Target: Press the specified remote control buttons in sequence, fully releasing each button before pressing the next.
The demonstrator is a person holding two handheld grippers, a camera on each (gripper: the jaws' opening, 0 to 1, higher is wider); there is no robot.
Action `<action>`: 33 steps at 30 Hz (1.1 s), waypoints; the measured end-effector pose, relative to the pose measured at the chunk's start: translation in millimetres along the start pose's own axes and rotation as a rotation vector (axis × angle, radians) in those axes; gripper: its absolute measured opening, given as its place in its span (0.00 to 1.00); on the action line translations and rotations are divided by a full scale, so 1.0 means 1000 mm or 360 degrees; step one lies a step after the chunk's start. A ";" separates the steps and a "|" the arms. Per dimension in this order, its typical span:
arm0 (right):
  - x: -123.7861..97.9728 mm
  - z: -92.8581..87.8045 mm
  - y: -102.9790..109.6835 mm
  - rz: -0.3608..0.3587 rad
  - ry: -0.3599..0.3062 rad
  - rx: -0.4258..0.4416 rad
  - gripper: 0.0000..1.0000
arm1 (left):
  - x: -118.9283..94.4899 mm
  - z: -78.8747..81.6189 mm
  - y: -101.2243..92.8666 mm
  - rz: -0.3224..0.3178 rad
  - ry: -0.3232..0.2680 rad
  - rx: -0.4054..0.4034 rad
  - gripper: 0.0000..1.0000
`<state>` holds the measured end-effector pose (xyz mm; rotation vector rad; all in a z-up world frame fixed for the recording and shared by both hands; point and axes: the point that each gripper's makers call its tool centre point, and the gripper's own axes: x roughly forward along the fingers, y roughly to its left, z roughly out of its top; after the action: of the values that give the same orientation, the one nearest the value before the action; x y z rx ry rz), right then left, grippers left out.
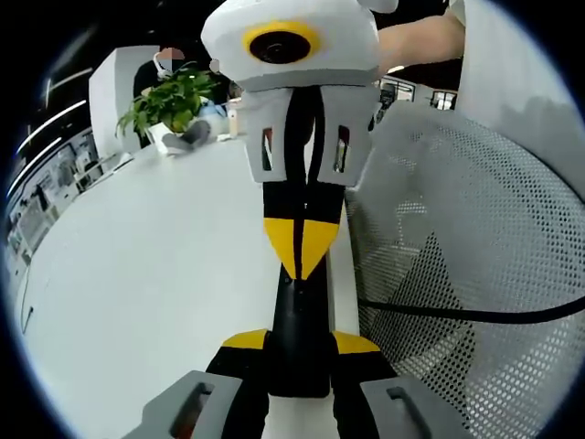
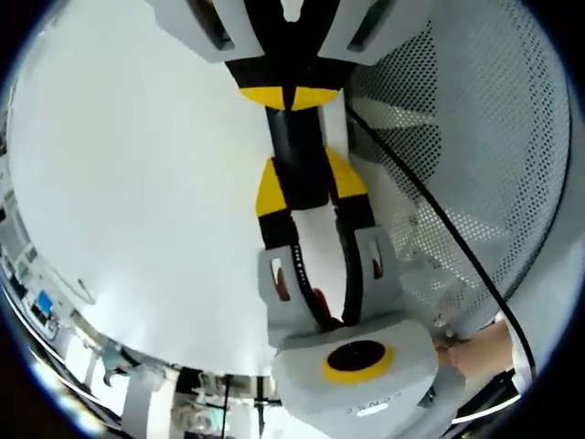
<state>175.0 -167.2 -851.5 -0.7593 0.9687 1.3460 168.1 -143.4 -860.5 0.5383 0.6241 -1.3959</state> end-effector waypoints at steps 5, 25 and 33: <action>-0.002 0.002 -0.007 0.0019 -0.0006 0.0053 0.00 | 0.000 0.000 0.000 0.0000 0.0001 0.0001 0.24; 0.007 0.000 -0.007 0.0204 0.0144 0.0005 0.00 | 0.000 0.000 0.000 -0.0006 -0.0003 0.0012 0.24; 0.006 -0.001 -0.006 0.0221 0.0171 -0.0022 0.00 | 0.000 0.000 0.001 -0.0007 -0.0005 0.0007 0.24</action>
<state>180.2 -165.8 -857.7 -0.7931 1.1153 1.4446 169.0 -143.6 -860.3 0.5382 0.6199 -1.4022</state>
